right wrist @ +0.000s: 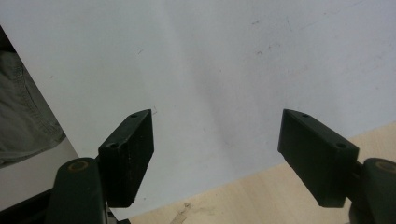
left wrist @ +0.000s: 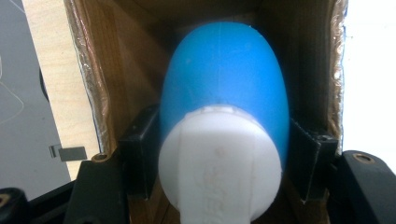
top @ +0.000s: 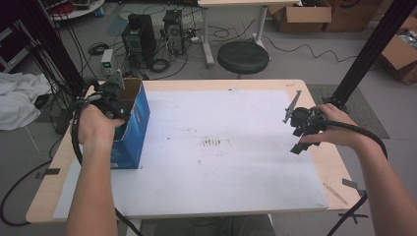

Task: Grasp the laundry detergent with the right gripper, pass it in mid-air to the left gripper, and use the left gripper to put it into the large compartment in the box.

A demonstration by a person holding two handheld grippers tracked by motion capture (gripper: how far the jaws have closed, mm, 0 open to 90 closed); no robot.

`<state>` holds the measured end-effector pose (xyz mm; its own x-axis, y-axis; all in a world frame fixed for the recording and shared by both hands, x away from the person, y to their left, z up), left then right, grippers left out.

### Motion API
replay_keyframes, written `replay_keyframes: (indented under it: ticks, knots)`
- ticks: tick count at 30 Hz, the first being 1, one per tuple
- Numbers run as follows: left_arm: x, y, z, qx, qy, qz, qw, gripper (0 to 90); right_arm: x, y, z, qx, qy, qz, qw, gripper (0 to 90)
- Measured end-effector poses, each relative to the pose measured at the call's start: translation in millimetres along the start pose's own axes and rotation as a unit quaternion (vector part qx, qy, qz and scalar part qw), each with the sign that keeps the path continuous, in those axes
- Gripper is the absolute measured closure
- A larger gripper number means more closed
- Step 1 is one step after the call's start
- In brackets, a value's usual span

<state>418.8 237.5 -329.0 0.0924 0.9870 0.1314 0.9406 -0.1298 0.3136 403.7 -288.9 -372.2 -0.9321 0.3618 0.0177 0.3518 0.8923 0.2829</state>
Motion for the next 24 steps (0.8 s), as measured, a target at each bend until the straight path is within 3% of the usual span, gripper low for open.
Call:
replay_keyframes:
  ticks: [13, 24]
  knots:
    - [3.3, -0.9, -1.0, 0.0, 0.007, 0.001, 1.0, 35.7, 0.5, -1.8, -1.0, 0.0, 0.001, 0.003, 1.0, 27.0]
    - [3.8, -1.3, -5.5, 0.002, 0.013, 0.015, 0.9998, 24.8, 1.2, -0.3, -2.8, -0.001, 0.0, 0.003, 1.0, 27.0]
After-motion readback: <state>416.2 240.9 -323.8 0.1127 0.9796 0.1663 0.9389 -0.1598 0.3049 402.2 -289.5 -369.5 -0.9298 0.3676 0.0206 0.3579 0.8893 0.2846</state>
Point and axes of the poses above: each handheld gripper's, and its own axes: z roughly forward along the jaws, y roughly out of its top, x roughly to its left, the point moved 6 cm from there along z, roughly forward along the jaws, and after that the axes turned 11 degrees about -x, right-handed, at the moved point
